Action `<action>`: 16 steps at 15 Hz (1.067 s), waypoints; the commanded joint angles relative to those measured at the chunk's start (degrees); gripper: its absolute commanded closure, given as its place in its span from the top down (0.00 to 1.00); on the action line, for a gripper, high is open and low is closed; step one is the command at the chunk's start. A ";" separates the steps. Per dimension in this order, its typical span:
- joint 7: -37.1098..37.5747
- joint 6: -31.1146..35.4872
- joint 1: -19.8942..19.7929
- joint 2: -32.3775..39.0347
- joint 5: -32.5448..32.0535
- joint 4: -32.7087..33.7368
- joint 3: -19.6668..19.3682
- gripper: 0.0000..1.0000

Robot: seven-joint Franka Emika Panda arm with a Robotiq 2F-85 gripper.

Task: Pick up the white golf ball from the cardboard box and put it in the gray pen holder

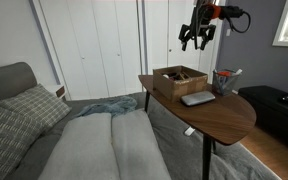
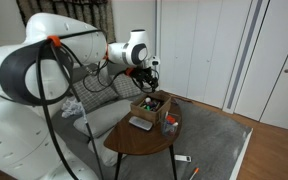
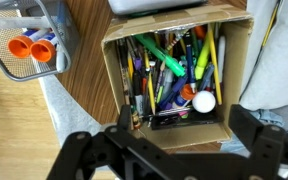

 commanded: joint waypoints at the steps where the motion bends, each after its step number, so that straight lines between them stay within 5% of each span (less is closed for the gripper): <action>1: -10.82 -5.48 1.48 1.99 2.28 2.48 -2.66 1.00; 8: -29.00 -16.04 1.86 12.88 0.33 14.13 -3.91 1.00; 9: -29.90 -16.47 1.99 14.19 1.34 15.74 -3.70 1.00; 10: -27.18 -13.52 1.38 10.40 0.71 10.26 -4.05 1.00; 16: -28.78 -14.85 1.93 13.86 0.76 14.38 -3.66 1.00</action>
